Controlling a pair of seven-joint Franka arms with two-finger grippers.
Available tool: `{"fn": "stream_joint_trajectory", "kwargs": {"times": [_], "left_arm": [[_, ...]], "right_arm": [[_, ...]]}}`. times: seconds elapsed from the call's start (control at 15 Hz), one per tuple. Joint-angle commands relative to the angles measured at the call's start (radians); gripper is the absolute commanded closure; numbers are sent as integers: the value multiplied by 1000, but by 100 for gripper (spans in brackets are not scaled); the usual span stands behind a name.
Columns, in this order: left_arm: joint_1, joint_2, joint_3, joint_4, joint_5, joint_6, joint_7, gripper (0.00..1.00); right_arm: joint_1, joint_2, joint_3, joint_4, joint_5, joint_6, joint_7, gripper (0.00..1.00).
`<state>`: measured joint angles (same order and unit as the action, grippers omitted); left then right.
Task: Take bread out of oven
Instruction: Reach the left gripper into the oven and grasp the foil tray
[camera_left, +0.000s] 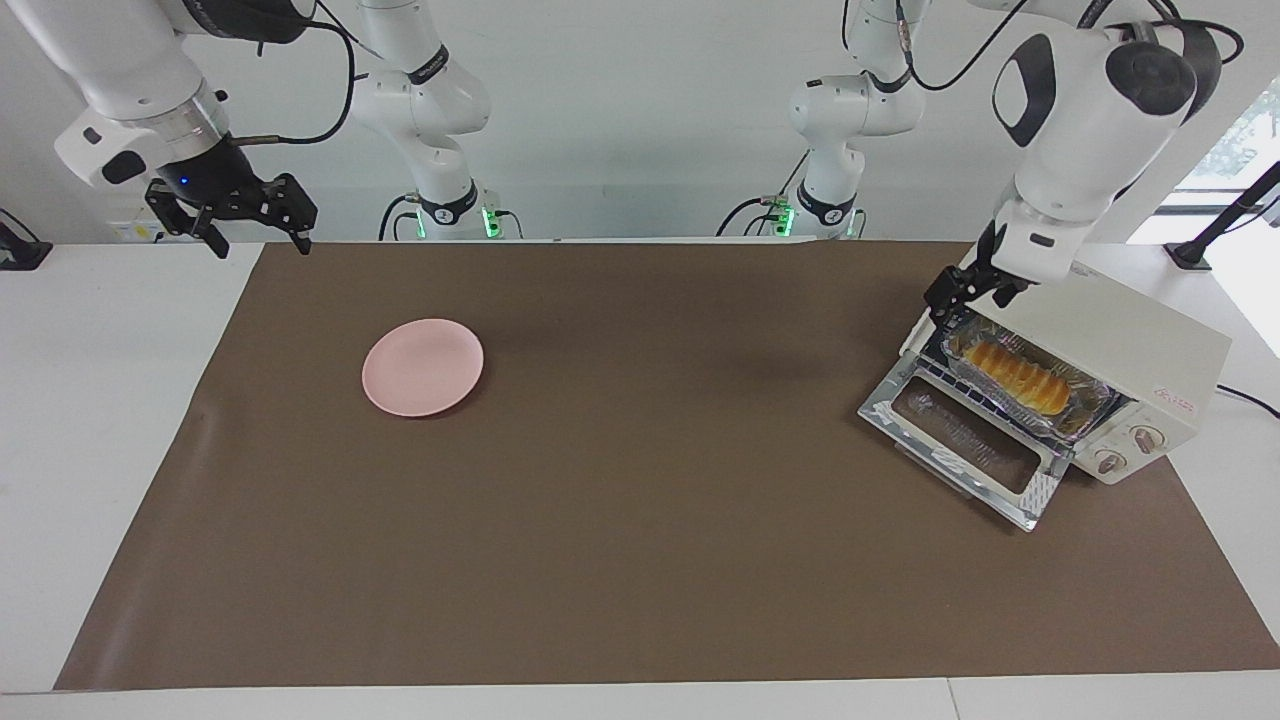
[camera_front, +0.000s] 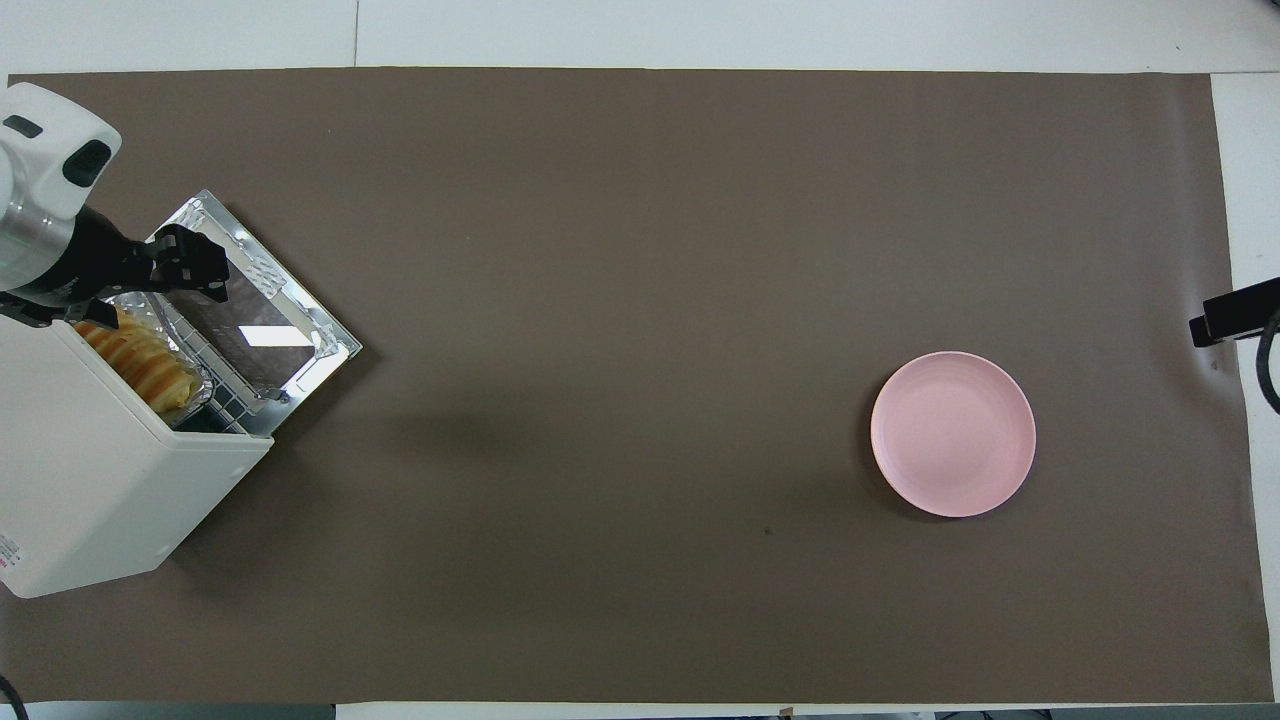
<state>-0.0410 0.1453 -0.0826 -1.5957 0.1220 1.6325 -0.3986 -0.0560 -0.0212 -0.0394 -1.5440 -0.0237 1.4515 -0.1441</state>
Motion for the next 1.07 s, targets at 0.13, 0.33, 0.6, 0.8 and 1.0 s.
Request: {"fn": "stream_joint_trajectory", "kwargs": {"times": [0.13,0.33,0.6,0.8,1.0], "left_arm": [[58,88,6,-67,110,174,-94,0],[56,86,7,-142,111,210,-108,0],[66,68,7,-249,152,297,-105,0],[64,69,7,-296,154,358,-103,11],[66,65,7,-337,154,406,-101,84]], "right_arm": [[-4,-17,4,-18,2,-7,0,0],[-4,-17,4,-18,1,-7,0,0],[-4,-17,4,-18,2,-7,0,0],[-4,-17,4,-18,1,-7,0,0],[-4,-17,4,-18,1,-7,0,0]]}}
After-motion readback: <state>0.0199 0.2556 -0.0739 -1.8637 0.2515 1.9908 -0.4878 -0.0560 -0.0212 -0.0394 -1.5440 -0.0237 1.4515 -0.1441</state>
